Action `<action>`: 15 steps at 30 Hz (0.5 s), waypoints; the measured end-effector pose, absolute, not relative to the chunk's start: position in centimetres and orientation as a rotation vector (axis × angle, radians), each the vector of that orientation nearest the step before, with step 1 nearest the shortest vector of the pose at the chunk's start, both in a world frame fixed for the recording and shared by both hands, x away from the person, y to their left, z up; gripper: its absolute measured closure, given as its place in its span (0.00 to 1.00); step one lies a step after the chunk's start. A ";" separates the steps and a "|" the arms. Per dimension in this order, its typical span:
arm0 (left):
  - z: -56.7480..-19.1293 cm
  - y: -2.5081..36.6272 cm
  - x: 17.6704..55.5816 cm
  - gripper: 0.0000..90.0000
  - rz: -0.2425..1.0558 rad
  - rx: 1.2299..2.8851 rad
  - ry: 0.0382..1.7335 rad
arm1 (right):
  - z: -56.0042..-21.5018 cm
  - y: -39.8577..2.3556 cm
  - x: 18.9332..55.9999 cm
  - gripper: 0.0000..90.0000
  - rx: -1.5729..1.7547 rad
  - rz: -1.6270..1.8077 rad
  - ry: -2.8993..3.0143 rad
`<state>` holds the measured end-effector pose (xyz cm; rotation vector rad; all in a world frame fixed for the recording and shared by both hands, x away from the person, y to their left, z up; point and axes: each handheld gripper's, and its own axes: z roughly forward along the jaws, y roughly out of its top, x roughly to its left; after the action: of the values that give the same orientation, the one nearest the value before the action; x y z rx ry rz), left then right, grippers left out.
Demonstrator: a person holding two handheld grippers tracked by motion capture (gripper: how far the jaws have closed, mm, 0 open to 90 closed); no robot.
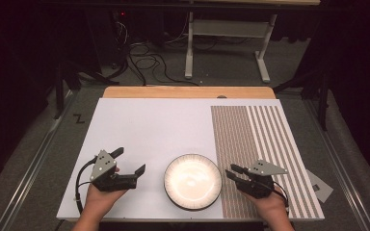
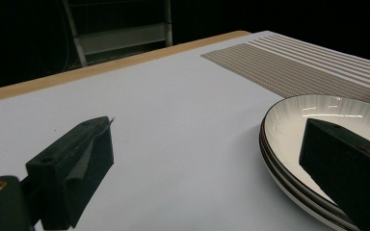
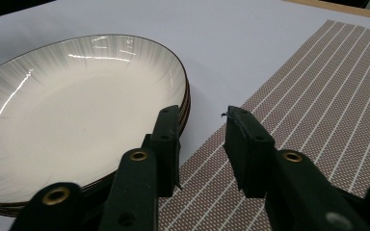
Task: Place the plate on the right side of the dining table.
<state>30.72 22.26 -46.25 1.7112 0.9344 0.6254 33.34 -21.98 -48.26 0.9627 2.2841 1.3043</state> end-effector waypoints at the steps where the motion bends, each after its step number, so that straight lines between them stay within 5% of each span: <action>1: -46.2 22.3 30.7 0.06 0.626 1.711 0.934 | -48.3 -21.9 33.3 0.80 0.959 1.300 2.286; 15: -46.2 22.3 30.7 0.06 0.624 1.709 0.932 | -48.1 -21.4 33.0 1.00 0.937 1.320 2.315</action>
<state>30.70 22.32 -46.21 1.7089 0.9319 0.6242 33.00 -21.41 -48.12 0.9370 2.3154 1.3199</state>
